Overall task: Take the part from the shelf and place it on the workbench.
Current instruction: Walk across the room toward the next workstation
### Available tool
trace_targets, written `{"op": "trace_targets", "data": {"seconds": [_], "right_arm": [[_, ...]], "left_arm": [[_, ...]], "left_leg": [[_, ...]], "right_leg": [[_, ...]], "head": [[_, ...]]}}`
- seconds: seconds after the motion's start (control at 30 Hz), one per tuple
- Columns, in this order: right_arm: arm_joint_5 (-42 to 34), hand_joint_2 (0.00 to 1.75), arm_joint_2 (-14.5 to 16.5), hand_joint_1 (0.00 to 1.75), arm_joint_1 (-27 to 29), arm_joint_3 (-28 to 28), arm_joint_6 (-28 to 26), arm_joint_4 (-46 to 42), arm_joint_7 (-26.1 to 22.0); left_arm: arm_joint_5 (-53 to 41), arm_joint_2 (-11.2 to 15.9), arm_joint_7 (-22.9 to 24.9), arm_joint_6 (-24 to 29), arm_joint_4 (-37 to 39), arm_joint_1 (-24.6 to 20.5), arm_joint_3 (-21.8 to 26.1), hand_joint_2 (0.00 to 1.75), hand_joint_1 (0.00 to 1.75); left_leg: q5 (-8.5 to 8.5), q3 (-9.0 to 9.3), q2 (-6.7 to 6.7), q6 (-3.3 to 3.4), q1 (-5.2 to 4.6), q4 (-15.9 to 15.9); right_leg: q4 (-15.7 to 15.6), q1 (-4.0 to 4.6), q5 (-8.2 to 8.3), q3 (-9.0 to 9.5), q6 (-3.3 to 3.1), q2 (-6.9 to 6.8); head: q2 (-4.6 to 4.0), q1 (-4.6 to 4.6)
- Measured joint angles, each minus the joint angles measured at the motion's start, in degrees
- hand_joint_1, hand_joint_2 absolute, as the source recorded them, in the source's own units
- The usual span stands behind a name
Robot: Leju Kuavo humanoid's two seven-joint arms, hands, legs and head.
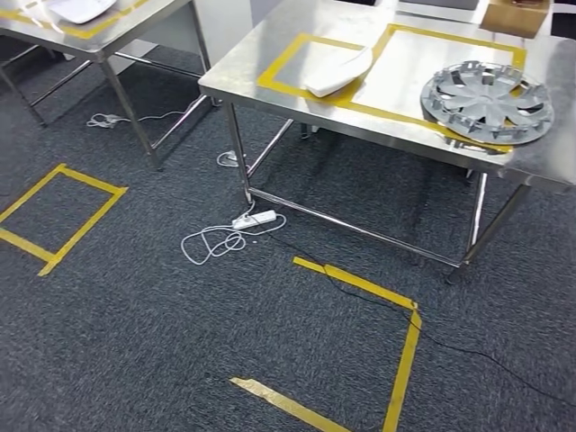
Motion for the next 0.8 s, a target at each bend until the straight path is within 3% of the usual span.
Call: {"op": "trace_targets", "data": {"seconds": [0.03,0.07,0.1,0.17,0.2,0.27,0.3,0.37,0.43,0.5,0.53,0.57,0.6,0.63,0.67,0.73,0.8], "right_arm": [[-0.1,0.0,0.0,0.0,0.0,0.0,0.0,0.0,0.0],[-0.1,0.0,0.0,0.0,-0.1,-0.1,0.1,0.0,0.0],[-0.2,0.0,0.0,0.0,-0.1,-0.1,0.2,0.0,0.0],[-0.1,0.0,0.0,0.0,-0.2,-0.1,0.4,0.0,0.0],[-0.1,0.0,0.0,0.0,-0.2,-0.1,0.4,0.0,0.0],[0.0,0.0,0.0,0.0,-0.4,-0.1,0.7,0.0,0.1],[0.1,0.0,0.0,0.0,-0.5,-0.1,1.0,0.0,0.0],[0.2,0.0,0.0,0.0,-0.6,-0.1,1.6,0.0,0.0],[0.2,0.0,0.0,0.0,-0.4,-0.1,2.0,0.0,0.0],[0.3,0.0,0.0,0.0,-0.2,-0.1,2.0,0.0,0.1],[0.3,0.44,0.0,0.0,-0.1,-0.1,2.0,0.0,0.2],[0.3,0.87,0.0,0.0,-0.1,-0.1,2.0,0.0,0.3],[0.3,1.31,0.0,0.0,-0.1,-0.1,2.0,0.0,0.4],[0.4,1.75,0.0,0.0,-0.1,-0.1,2.0,0.0,0.6],[0.5,1.75,0.0,0.0,-0.1,-0.1,2.0,0.0,0.9],[0.6,1.75,0.0,0.0,0.0,-0.1,2.0,0.1,1.4],[0.6,1.75,0.1,0.0,0.0,-0.1,2.0,0.1,1.8]], "left_arm": [[0.0,0.1,-0.2,0.3,0.0,0.1,0.0,0.0,0.0],[0.1,0.1,-0.3,0.4,0.0,0.2,0.1,0.0,0.0],[0.2,0.3,-0.3,0.5,0.0,0.2,0.2,0.0,0.0],[0.3,0.4,0.0,0.6,0.0,0.1,0.4,0.0,0.0],[0.4,0.5,0.1,0.6,0.0,0.0,0.5,0.0,0.0],[0.3,0.6,0.8,0.8,0.0,0.0,0.8,0.0,0.0],[0.2,0.7,1.5,1.0,0.1,0.1,0.9,0.0,0.0],[-0.2,0.8,3.0,1.5,0.2,0.2,1.1,0.0,0.0],[-0.6,0.9,3.8,1.7,0.2,0.1,1.2,0.0,0.0],[-0.6,1.0,3.9,1.7,0.2,0.0,1.2,0.0,0.0],[-0.4,1.0,3.9,1.7,0.2,0.1,1.2,0.0,0.0],[-0.3,1.0,3.8,1.7,0.2,0.1,1.2,0.0,0.0],[-0.2,0.9,3.8,1.7,0.2,0.2,1.3,0.0,0.0],[-0.2,0.9,3.7,1.7,0.2,0.2,1.3,0.0,0.0],[-0.2,0.8,3.7,1.7,0.2,0.1,1.3,0.0,0.0],[-0.2,0.7,3.7,1.7,0.2,0.0,1.3,0.0,0.0],[-0.2,0.6,3.7,1.8,0.2,0.0,1.3,0.0,0.0]], "left_leg": [[0.67,0.2,0.25,-0.08,0.13,-0.1],[2.29,1.5,0.55,-0.06,0.21,-2.4],[4.37,3.67,1.32,0.08,0.21,-6.4],[6.6,7.29,3.52,0.63,-0.23,-13.4],[6.81,8.05,4.27,0.97,-0.44,-15.2],[6.6,7.79,3.75,1.64,-0.65,-15.6],[6.72,7.73,3.15,1.96,-0.56,-15.8],[7.04,7.74,1.99,2.69,-0.32,-16.1],[7.25,7.56,0.74,3.16,-0.21,-16.2],[7.34,7.39,-0.83,3.32,-0.29,-16.1],[7.36,7.4,-1.64,3.33,-0.32,-16.1],[7.37,7.46,-2.48,3.32,-0.33,-16.1],[7.38,7.55,-3.29,3.28,-0.33,-16.0],[7.38,7.56,-4.04,3.15,-0.34,-16.0],[7.39,7.44,-4.8,2.95,-0.37,-15.8],[7.62,6.88,-6.18,2.21,-0.22,-15.6],[7.91,6.34,-7.36,1.39,0.06,-15.5]], "right_leg": [[0.0,0.03,-0.08,0.05,0.02,-0.78],[0.0,0.05,-0.18,0.18,0.1,-1.48],[0.0,0.08,-0.31,0.38,0.23,-2.13],[0.1,0.37,-0.65,0.57,0.72,-3.25],[0.2,0.54,-0.8,0.63,1.01,-3.79],[0.2,0.71,-1.01,0.82,1.57,-4.89],[0.3,0.63,-1.26,0.81,1.91,-4.75],[2.7,0.42,-3.17,-0.25,2.47,-2.24],[9.7,0.26,-6.87,-3.64,2.66,0.9],[16.6,0.24,-9.05,-7.24,2.62,1.79],[17.4,0.24,-8.49,-7.88,2.54,1.92],[15.7,0.24,-6.75,-7.39,2.43,2.1],[12.1,0.22,-4.29,-5.94,2.27,2.69],[8.0,0.1,-2.26,-4.19,2.07,4.3],[4.3,-0.07,-0.88,-2.63,1.94,5.94],[1.1,-0.19,-0.37,-1.08,1.71,8.1],[0.8,-0.12,-0.2,-0.73,1.27,6.83]], "head": [[0.0,0.0],[0.0,-0.01],[0.0,-0.02],[0.0,-0.04],[0.0,-0.01],[0.0,0.03],[0.0,0.05],[0.0,0.28],[0.0,0.58],[0.0,0.64],[0.0,0.67],[0.0,0.67],[0.0,0.67],[0.0,0.66],[0.0,0.62],[0.0,0.59],[0.0,0.63]]}}
